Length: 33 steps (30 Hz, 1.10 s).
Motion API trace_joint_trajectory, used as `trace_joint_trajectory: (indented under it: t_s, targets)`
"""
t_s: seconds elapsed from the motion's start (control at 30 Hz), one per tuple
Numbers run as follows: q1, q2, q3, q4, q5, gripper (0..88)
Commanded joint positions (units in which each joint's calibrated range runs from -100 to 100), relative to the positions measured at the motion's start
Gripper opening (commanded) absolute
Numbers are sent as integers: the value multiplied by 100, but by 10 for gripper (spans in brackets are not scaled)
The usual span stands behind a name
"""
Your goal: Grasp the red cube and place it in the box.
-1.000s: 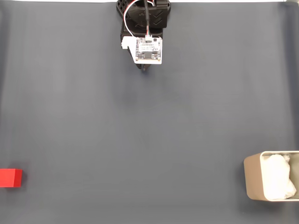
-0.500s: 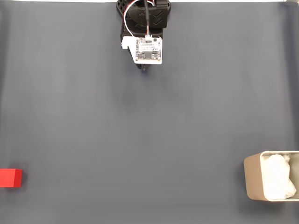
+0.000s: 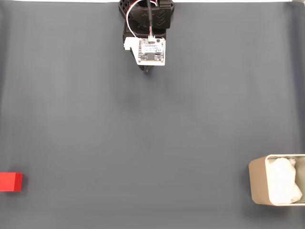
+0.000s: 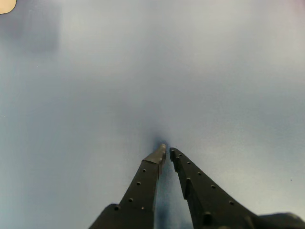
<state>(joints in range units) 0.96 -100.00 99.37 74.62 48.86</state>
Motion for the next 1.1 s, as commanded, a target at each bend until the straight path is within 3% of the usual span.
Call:
trace_joint_trajectory:
  t_s: [0.0,0.2,0.43,0.63,0.87,1.07]
  targets:
    - [3,9,54,120,-49,0]
    - [3,9,45,-134,-10,0]
    - [-33,217,-439,-1626,29,0]
    - [-132,1343,-1999,-2692,59,0]
    - [-132,2955,-4271,-2749,29,0]
    - [-75,4177,-6114,-1897,-5,0]
